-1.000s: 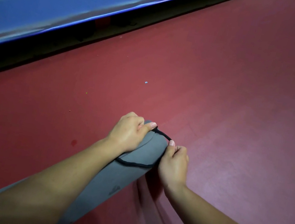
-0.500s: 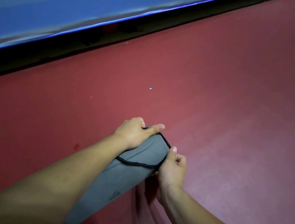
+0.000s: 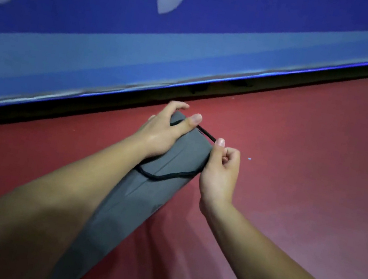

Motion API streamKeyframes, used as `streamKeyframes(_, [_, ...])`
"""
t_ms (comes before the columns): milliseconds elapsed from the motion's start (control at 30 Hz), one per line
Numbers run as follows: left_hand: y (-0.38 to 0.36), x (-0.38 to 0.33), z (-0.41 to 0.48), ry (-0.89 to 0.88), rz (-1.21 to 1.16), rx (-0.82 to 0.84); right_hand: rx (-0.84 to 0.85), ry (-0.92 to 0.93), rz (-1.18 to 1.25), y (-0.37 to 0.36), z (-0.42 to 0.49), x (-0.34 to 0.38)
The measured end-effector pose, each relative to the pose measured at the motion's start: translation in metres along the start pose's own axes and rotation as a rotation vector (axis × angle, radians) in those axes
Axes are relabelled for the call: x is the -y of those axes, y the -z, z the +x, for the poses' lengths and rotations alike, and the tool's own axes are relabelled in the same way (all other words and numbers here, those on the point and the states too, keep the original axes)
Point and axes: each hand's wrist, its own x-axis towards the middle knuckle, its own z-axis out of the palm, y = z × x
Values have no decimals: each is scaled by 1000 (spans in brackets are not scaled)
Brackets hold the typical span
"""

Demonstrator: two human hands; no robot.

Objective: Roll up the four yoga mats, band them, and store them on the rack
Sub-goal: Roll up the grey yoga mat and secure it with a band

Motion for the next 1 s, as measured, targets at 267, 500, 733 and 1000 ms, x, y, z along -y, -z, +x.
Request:
streamKeyframes(267, [203,-14,-145,19,-255,-550,506,226,-242,-108,-134,149])
streamKeyframes(500, [301,9,-275,147,-330,-930,869,450,-294,-167,-249,199])
streamKeyframes(733, [362,39,-346,476,-202,-1010,860,526,-387,-208,-307,210])
streamKeyframes(1000, [385,39,-372,703,-20,-864,892,314,-521,-218,-333,226])
